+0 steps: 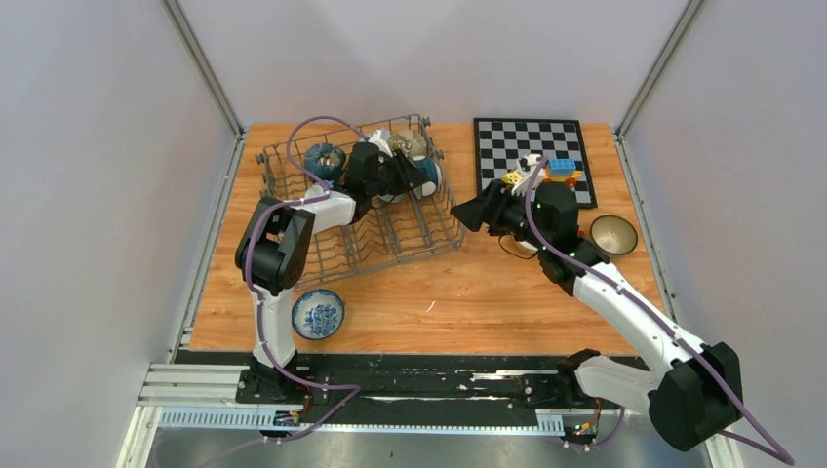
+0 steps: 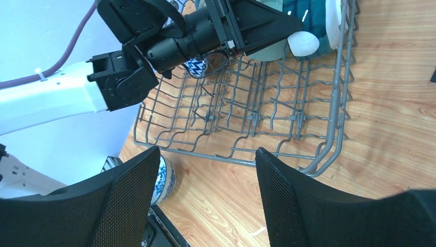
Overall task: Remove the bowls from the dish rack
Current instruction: Pick up the bowl from the dish rack.
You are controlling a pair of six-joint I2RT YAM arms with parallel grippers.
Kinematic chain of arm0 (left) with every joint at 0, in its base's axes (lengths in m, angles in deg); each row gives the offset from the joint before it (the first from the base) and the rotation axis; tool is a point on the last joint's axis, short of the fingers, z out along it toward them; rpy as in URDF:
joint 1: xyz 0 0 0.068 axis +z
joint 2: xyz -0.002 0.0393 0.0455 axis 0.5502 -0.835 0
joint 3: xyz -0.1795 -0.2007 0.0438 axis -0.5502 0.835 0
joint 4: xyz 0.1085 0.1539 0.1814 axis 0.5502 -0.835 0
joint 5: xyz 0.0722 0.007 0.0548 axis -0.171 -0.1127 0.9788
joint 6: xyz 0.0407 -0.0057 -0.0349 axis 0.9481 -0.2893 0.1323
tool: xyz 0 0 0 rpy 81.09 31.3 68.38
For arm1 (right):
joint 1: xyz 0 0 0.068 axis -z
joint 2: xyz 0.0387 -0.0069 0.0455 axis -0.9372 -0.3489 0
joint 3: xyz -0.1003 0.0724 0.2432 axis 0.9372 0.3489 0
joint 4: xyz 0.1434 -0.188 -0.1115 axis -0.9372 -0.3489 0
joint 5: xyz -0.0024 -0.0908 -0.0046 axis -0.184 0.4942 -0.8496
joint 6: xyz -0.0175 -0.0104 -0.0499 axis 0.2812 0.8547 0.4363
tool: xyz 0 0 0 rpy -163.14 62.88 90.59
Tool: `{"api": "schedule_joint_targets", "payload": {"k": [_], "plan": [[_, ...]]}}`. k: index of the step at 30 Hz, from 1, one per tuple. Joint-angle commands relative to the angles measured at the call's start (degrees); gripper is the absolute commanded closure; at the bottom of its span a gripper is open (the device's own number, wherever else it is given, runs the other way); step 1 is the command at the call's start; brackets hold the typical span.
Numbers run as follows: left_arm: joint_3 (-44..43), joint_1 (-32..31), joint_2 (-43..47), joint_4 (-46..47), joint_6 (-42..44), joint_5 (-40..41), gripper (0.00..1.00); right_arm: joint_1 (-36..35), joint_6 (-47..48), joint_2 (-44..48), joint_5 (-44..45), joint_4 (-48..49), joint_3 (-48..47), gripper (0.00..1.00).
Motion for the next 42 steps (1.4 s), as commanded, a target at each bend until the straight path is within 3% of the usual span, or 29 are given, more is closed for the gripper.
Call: {"api": "schedule_joint_targets", "payload": {"k": [1, 16, 20, 42], "plan": [[-0.8, 0.3, -0.7, 3.6, -0.4, -1.7, 0.67, -0.7, 1.1, 3.0, -1.0, -2.5, 0.9, 0.28], [1.7, 1.4, -2.6, 15.4, -6.9, -5.4, 1.00, -0.6, 2.5, 5.7, -1.1, -4.3, 2.7, 0.29], [2.7, 2.0, -3.4, 21.5, -9.9, -7.1, 1.00, -0.6, 2.7, 6.6, -1.2, -4.6, 3.5, 0.28], [7.2, 3.7, 0.1, 33.1, -16.7, -9.3, 1.00, -0.6, 3.8, 9.4, -1.0, -5.8, 4.9, 0.28]]}}
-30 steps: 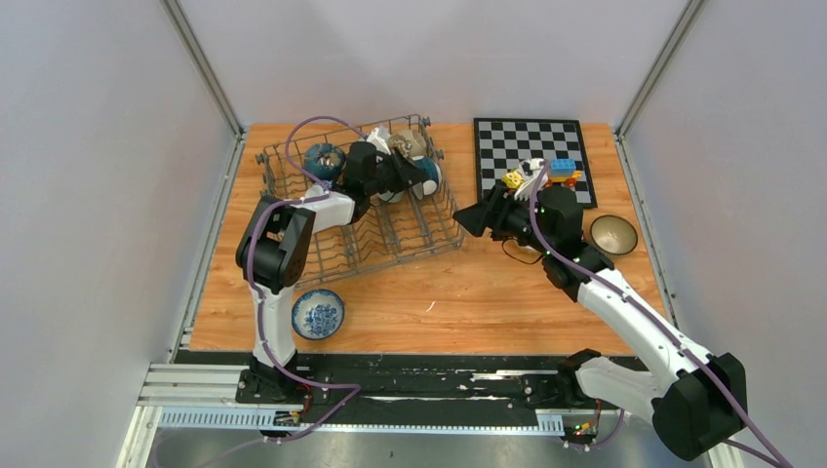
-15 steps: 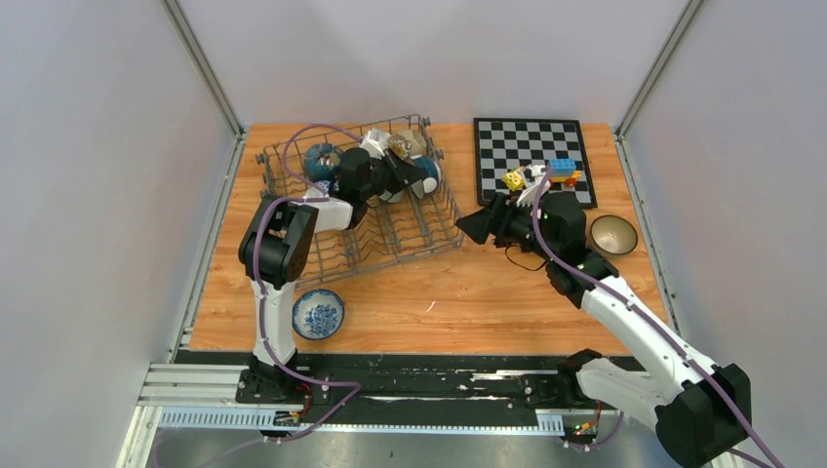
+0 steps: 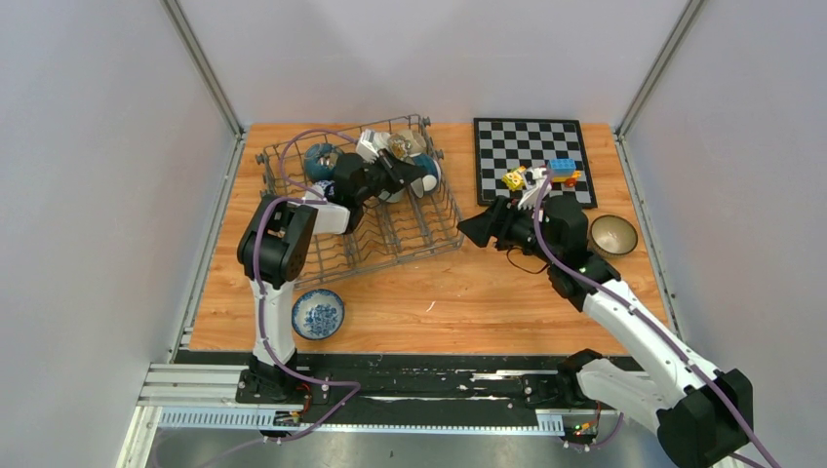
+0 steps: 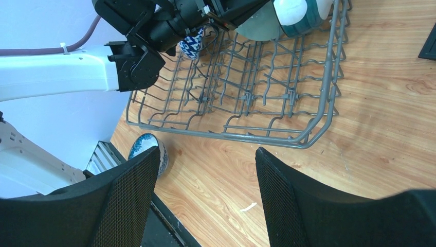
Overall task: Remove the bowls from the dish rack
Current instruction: Pick up the bowl from the dish rack.
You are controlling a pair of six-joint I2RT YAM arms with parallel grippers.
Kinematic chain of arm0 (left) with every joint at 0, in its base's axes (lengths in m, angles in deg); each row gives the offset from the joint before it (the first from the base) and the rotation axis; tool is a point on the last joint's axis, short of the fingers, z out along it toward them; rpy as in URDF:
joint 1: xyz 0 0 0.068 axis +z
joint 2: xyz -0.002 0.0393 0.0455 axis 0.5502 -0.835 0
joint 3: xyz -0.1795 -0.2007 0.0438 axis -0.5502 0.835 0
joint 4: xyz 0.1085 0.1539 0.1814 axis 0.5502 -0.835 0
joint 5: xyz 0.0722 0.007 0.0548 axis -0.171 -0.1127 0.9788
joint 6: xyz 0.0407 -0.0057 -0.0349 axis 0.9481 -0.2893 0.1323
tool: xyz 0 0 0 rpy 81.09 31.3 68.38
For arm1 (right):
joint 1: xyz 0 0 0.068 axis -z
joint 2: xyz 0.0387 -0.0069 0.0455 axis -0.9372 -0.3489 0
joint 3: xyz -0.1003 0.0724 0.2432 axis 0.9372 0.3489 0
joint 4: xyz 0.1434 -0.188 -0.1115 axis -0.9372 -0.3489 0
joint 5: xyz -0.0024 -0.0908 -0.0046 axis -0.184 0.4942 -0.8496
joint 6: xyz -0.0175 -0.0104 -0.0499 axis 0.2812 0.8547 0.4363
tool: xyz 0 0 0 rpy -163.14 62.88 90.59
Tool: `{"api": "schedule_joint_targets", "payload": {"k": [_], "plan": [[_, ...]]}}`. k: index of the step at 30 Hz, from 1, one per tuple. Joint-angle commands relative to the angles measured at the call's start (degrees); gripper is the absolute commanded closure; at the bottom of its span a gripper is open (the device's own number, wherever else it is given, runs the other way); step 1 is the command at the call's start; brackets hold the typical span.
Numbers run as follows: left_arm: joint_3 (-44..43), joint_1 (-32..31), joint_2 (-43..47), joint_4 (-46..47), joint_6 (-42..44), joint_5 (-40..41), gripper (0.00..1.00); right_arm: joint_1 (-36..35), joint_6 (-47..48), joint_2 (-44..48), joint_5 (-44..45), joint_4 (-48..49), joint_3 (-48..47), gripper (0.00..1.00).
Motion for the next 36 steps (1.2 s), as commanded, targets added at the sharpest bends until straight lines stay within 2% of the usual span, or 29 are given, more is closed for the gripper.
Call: {"api": "schedule_joint_targets", "payload": {"k": [1, 16, 30, 36], "plan": [[0.6, 0.8, 3.6, 6.6, -1.0, -0.9, 1.00, -0.6, 0.8, 1.5, -0.5, -0.6, 1.1, 0.28], [3.7, 0.8, 5.4, 12.1, -4.9, -2.6, 1.00, -0.6, 1.5, 4.6, -0.4, -2.3, 1.1, 0.28], [6.7, 0.8, 11.6, 9.8, -2.6, -2.9, 1.00, -0.5, 2.5, 7.3, -0.2, -4.3, 0.4, 0.28], [7.1, 0.8, 16.8, 5.4, -0.6, -3.5, 1.00, -0.5, 4.3, 8.1, 0.7, -6.6, -2.5, 0.28]]}}
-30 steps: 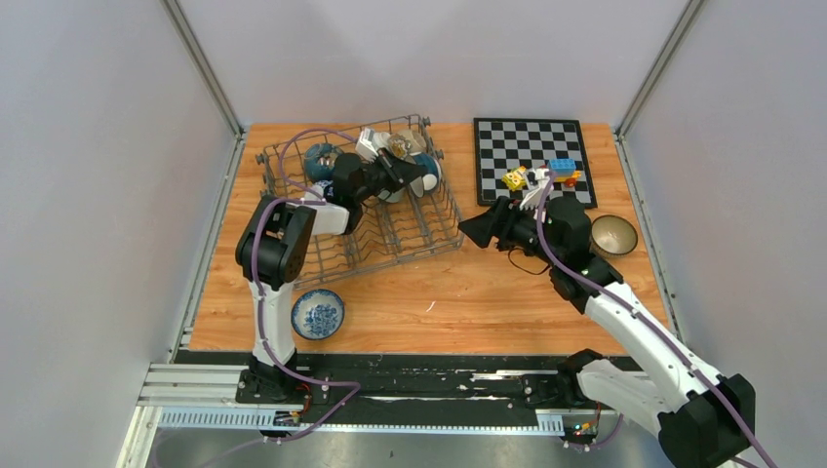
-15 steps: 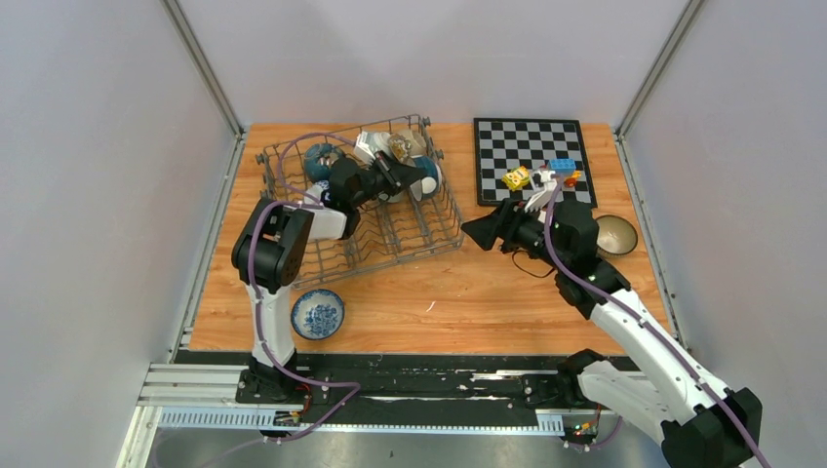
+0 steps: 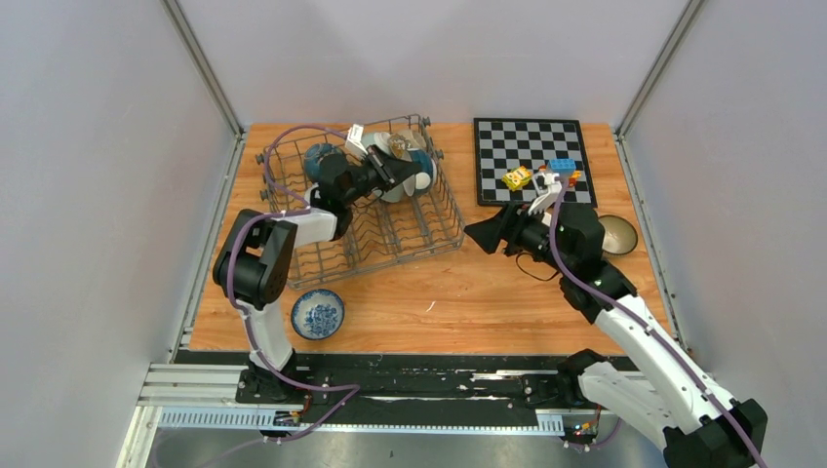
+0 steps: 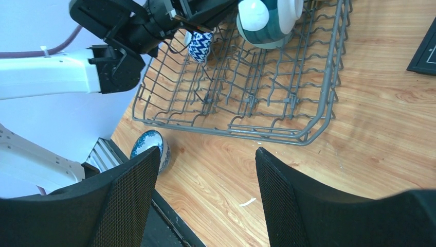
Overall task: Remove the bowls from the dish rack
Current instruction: Pick up the bowl from the dish rack.
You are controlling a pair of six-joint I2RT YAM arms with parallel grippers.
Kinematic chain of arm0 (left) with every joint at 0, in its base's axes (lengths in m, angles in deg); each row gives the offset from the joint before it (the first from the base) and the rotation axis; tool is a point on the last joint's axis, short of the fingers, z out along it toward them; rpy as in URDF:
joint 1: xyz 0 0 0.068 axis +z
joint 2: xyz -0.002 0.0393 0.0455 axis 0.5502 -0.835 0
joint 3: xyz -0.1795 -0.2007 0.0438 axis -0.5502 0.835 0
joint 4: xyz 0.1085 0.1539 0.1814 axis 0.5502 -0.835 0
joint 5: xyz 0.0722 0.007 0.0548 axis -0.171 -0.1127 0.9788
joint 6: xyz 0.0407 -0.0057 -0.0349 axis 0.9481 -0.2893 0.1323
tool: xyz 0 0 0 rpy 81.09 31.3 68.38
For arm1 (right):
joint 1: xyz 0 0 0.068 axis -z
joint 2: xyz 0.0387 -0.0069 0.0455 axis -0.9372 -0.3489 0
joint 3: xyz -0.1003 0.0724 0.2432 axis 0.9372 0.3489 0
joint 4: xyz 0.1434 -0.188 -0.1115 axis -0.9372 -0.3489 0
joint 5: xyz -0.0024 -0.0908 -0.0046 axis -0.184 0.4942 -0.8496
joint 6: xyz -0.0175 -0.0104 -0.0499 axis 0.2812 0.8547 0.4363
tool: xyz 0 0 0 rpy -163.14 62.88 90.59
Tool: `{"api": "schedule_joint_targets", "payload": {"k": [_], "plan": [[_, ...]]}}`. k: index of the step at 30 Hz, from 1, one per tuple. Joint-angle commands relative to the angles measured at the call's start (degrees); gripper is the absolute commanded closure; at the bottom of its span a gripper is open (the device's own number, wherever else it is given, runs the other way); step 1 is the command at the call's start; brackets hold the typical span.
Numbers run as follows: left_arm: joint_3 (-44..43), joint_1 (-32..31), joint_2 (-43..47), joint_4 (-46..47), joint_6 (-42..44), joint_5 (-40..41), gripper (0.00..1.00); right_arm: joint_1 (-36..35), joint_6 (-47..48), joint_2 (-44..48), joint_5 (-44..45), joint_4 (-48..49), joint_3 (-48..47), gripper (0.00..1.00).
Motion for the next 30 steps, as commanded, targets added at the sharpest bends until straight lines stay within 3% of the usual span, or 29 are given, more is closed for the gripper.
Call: {"api": "schedule_joint_targets", "payload": {"k": [1, 4, 7, 12, 15, 19, 24, 30], "plan": [[-0.4, 0.4, 7.3, 0.0, 3.0, -0.9, 1.00, -0.6, 2.8, 1.4, 1.1, -4.1, -3.8, 0.28], [-0.6, 0.4, 12.1, -5.1, 5.5, -1.2, 1.00, -0.6, 5.0, 2.3, 2.7, -7.7, -7.0, 0.28], [-1.0, -0.2, 18.3, -15.9, 11.8, -1.2, 1.00, -0.6, 7.2, 3.4, 4.7, -12.2, -10.6, 0.28], [-4.7, -7.4, 31.7, -48.8, 38.6, 5.3, 1.00, -0.6, 12.0, 4.7, 7.4, -21.4, -18.8, 0.24], [-5.9, -13.4, 39.8, -62.0, 50.3, 12.0, 1.00, -0.5, 13.7, 5.4, 8.2, -26.1, -22.9, 0.22], [-4.8, -22.0, 49.2, -71.6, 60.1, 22.3, 1.00, -0.6, 14.6, 6.4, 7.0, -31.4, -26.6, 0.22], [-2.1, -35.1, 58.3, -76.9, 67.5, 34.4, 1.00, -0.6, 15.4, 6.4, 4.1, -38.4, -30.5, 0.23], [-2.1, -56.6, 58.7, -85.7, 78.6, 51.0, 1.00, -0.6, 17.3, 2.4, -1.8, -46.5, -35.4, 0.26]]}}
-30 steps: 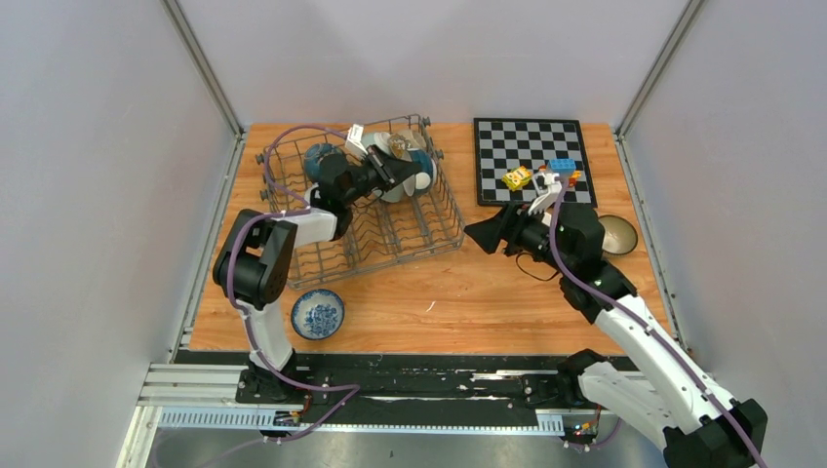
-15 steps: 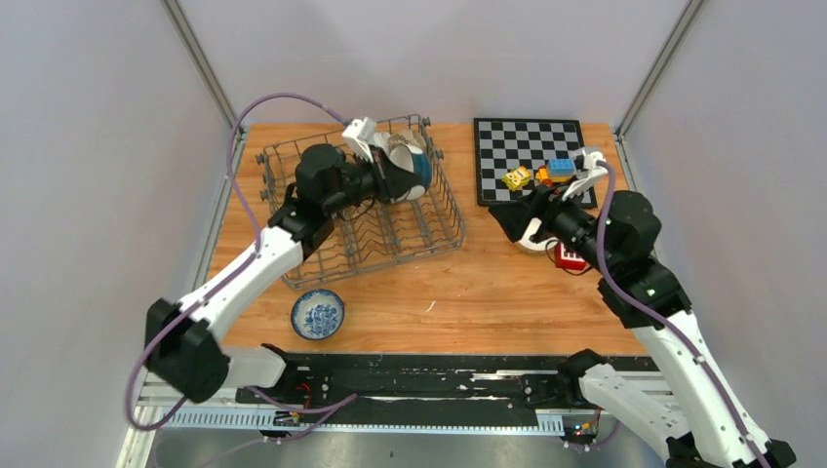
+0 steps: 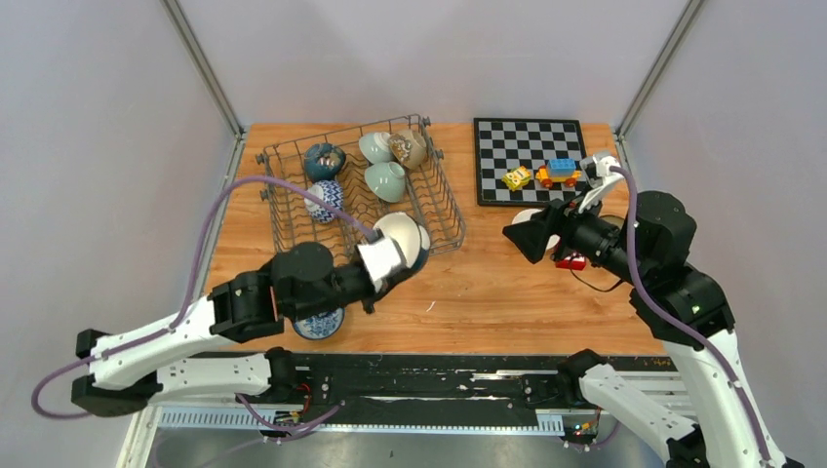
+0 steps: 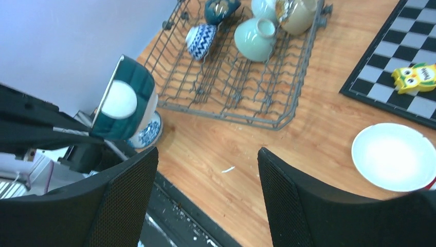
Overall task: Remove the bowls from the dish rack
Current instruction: Pick up the bowl from the dish rack.
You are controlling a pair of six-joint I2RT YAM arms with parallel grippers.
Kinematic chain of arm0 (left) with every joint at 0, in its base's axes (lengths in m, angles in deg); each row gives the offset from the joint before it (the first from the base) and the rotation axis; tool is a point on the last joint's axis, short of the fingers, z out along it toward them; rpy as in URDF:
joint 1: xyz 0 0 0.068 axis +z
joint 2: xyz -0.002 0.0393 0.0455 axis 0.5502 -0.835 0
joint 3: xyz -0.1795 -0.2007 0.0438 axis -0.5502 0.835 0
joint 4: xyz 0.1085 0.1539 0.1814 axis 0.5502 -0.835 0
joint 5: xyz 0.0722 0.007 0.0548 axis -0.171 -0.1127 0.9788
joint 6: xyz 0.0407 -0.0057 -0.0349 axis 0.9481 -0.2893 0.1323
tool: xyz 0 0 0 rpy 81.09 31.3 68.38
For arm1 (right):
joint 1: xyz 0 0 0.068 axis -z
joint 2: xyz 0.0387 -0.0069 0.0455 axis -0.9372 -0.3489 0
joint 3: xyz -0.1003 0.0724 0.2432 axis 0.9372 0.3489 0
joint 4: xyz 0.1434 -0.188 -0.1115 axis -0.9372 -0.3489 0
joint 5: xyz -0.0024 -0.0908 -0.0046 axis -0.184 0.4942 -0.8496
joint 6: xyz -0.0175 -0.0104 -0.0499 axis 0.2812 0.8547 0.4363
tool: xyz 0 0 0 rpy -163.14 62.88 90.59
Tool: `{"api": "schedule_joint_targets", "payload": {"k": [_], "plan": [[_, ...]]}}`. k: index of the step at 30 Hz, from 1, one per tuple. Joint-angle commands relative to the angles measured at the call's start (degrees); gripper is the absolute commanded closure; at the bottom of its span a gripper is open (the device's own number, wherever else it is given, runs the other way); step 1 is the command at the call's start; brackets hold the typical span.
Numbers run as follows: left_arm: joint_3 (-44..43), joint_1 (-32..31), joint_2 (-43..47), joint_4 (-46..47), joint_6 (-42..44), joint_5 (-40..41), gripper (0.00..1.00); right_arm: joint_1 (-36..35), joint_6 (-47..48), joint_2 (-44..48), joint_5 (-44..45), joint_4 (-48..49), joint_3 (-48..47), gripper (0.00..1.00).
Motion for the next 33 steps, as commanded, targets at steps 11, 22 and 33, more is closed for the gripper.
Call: {"api": "schedule_joint_targets", "payload": {"k": [11, 22, 33], "plan": [[5.0, -28.3, -7.7, -11.4, 32.0, 23.6, 1.00, -13.9, 11.9, -13.2, 9.1, -25.4, -11.7, 0.30], [12.8, -32.7, -3.3, -15.4, 50.4, 7.0, 1.00, -29.5, 14.9, -20.1, 10.7, -23.1, -9.9, 0.31], [13.9, -35.1, -9.2, -10.9, 46.1, -5.2, 1.00, -43.8, 13.7, -29.7, 21.3, -23.1, -10.3, 0.39]]}}
